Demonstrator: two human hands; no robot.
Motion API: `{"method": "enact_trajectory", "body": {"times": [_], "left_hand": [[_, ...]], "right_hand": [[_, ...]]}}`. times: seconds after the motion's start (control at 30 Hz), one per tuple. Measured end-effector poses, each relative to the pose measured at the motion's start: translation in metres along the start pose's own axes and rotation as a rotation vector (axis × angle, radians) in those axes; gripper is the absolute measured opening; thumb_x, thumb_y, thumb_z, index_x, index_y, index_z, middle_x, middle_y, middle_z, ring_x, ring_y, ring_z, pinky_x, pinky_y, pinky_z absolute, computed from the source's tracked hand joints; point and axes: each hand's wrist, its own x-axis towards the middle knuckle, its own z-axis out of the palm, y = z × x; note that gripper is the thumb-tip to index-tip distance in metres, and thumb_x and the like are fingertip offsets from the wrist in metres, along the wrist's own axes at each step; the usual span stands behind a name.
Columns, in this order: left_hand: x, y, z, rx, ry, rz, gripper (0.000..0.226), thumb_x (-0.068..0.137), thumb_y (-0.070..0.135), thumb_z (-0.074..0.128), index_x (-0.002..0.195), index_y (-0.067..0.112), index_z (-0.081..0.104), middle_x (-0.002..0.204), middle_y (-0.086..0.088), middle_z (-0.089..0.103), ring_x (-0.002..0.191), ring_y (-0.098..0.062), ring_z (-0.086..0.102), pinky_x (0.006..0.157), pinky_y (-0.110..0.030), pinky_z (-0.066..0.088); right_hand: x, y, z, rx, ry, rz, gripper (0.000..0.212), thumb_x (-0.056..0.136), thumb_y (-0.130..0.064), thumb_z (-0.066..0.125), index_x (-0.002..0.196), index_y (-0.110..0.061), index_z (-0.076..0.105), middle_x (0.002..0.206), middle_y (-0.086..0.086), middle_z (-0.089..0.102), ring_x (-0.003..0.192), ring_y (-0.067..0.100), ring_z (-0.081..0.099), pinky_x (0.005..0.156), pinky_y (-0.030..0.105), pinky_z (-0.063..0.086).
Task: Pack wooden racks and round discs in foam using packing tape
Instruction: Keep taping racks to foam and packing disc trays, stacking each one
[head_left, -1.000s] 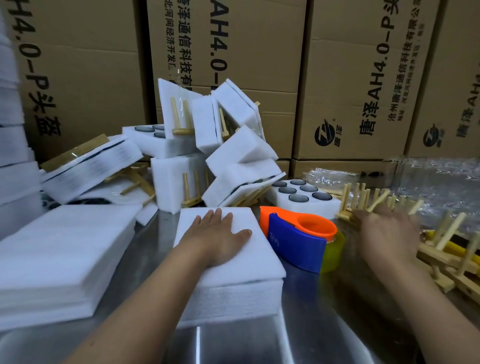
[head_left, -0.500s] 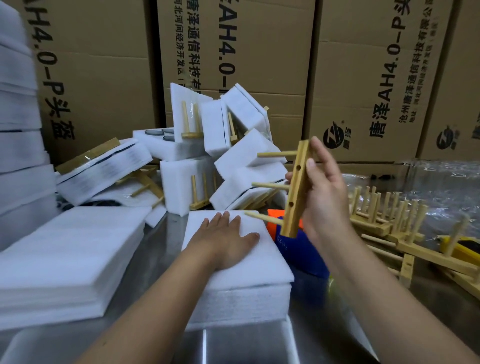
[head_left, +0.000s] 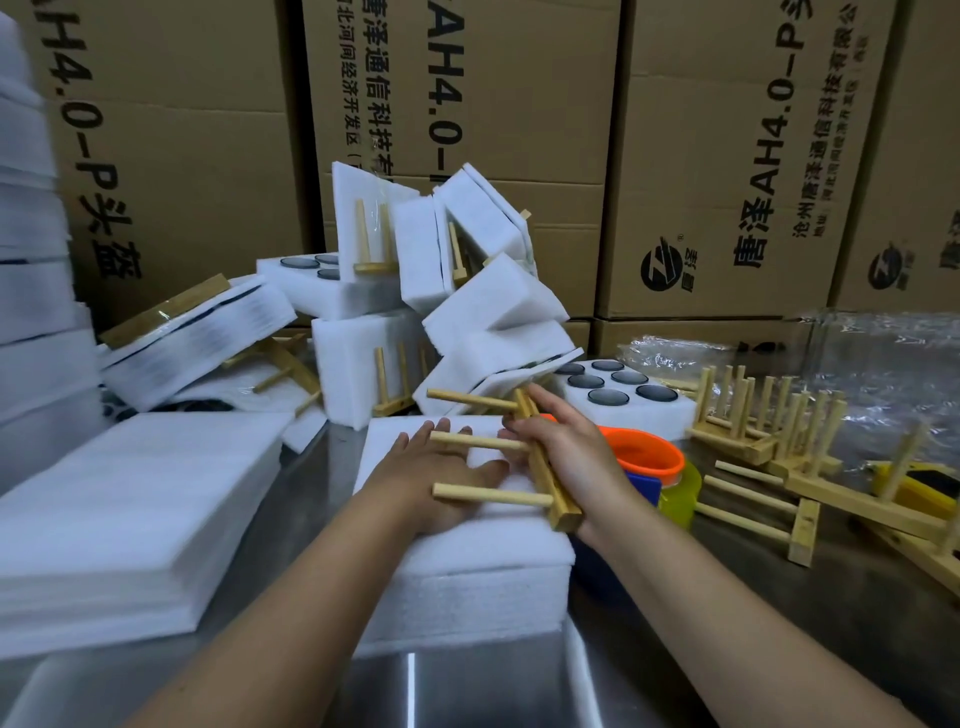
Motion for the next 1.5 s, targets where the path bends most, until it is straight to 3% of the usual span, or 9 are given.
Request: {"method": "enact_trajectory", "body": {"times": [0.13, 0.23, 0.37, 0.7, 1.0, 1.1, 1.2, 1.4, 1.5], "left_hand": [[0.002, -0.002, 0.0, 0.089, -0.002, 0.041, 0.068, 0.094, 0.059, 0.018, 0.151, 0.025, 0.012, 0.16, -0.002, 0.002, 0.146, -0.017, -0.005, 0.118, -0.039, -0.001], [0.001, -0.002, -0.001, 0.033, 0.005, 0.024, 0.069, 0.093, 0.06, 0.02, 0.151, 0.022, 0.013, 0.159, -0.002, 0.005, 0.146, -0.016, -0.003, 0.118, -0.037, -0.001], [-0.001, 0.0, -0.002, 0.025, -0.011, 0.021, 0.07, 0.094, 0.06, 0.018, 0.152, 0.021, 0.005, 0.16, 0.0, 0.0, 0.146, -0.013, -0.008, 0.117, -0.035, -0.005], [-0.001, 0.0, -0.003, 0.12, -0.023, 0.025, 0.065, 0.098, 0.053, 0.015, 0.152, 0.019, 0.003, 0.159, -0.005, -0.006, 0.146, -0.02, -0.008, 0.118, -0.04, -0.001], [0.0, 0.001, -0.003, 0.028, 0.014, 0.017, 0.058, 0.101, 0.044, 0.014, 0.151, 0.018, 0.003, 0.159, -0.006, -0.004, 0.146, -0.018, -0.007, 0.118, -0.033, -0.003], [-0.002, -0.005, -0.008, -0.289, 0.167, 0.039, 0.047, 0.103, 0.027, 0.028, 0.147, 0.012, 0.026, 0.155, -0.008, 0.024, 0.14, -0.019, 0.025, 0.111, -0.018, 0.017], [-0.001, -0.016, -0.012, -0.755, 0.365, 0.014, 0.029, 0.096, 0.0, 0.037, 0.115, 0.011, 0.056, 0.11, -0.016, 0.055, 0.09, -0.017, 0.047, 0.064, -0.007, 0.037], [-0.002, -0.031, -0.012, -1.365, 0.532, -0.146, 0.042, 0.092, -0.01, 0.032, 0.112, 0.013, 0.061, 0.109, -0.005, 0.065, 0.107, -0.013, 0.057, 0.095, -0.025, 0.043], [-0.004, -0.031, -0.016, -1.524, 0.495, -0.17, 0.026, 0.093, 0.006, 0.038, 0.095, 0.014, 0.063, 0.104, -0.006, 0.068, 0.102, -0.014, 0.059, 0.094, -0.025, 0.039]], "right_hand": [[-0.004, -0.001, 0.0, -0.058, -0.061, 0.013, 0.066, 0.066, -0.009, 0.054, 0.13, -0.023, 0.056, 0.123, 0.008, 0.062, 0.108, 0.021, 0.06, 0.083, 0.031, 0.05], [-0.007, -0.004, 0.0, 0.042, -0.106, 0.001, 0.057, 0.073, 0.003, 0.043, 0.12, -0.024, 0.06, 0.098, 0.007, 0.065, 0.082, 0.017, 0.062, 0.065, 0.027, 0.05], [-0.01, -0.002, 0.0, -0.359, 0.024, -0.122, 0.044, 0.074, 0.001, 0.052, 0.103, -0.029, 0.063, 0.117, 0.007, 0.054, 0.102, 0.02, 0.056, 0.08, 0.03, 0.049], [-0.013, -0.002, -0.002, -0.388, -0.01, -0.185, 0.026, 0.078, 0.003, 0.066, 0.085, -0.022, 0.067, 0.088, 0.002, 0.066, 0.07, 0.009, 0.059, 0.055, 0.01, 0.047], [-0.014, 0.004, 0.002, -0.48, 0.043, -0.247, 0.022, 0.082, -0.004, 0.065, 0.076, -0.025, 0.069, 0.084, -0.002, 0.068, 0.076, 0.013, 0.06, 0.071, 0.03, 0.051], [-0.014, 0.004, 0.001, -0.467, 0.043, -0.25, 0.022, 0.083, -0.004, 0.064, 0.077, -0.024, 0.07, 0.087, 0.0, 0.069, 0.078, 0.014, 0.059, 0.07, 0.029, 0.051], [-0.014, 0.004, 0.0, -0.467, 0.023, -0.238, 0.021, 0.084, -0.006, 0.064, 0.079, -0.025, 0.07, 0.091, -0.002, 0.069, 0.081, 0.013, 0.06, 0.067, 0.023, 0.05], [-0.014, 0.006, 0.001, -0.483, -0.023, -0.236, 0.021, 0.082, -0.006, 0.066, 0.074, -0.025, 0.069, 0.088, -0.005, 0.068, 0.077, 0.009, 0.058, 0.066, 0.021, 0.048], [-0.016, 0.006, 0.002, -0.491, -0.074, -0.223, 0.017, 0.079, -0.008, 0.069, 0.073, -0.024, 0.071, 0.078, -0.011, 0.065, 0.067, -0.001, 0.057, 0.056, 0.01, 0.042]]}}
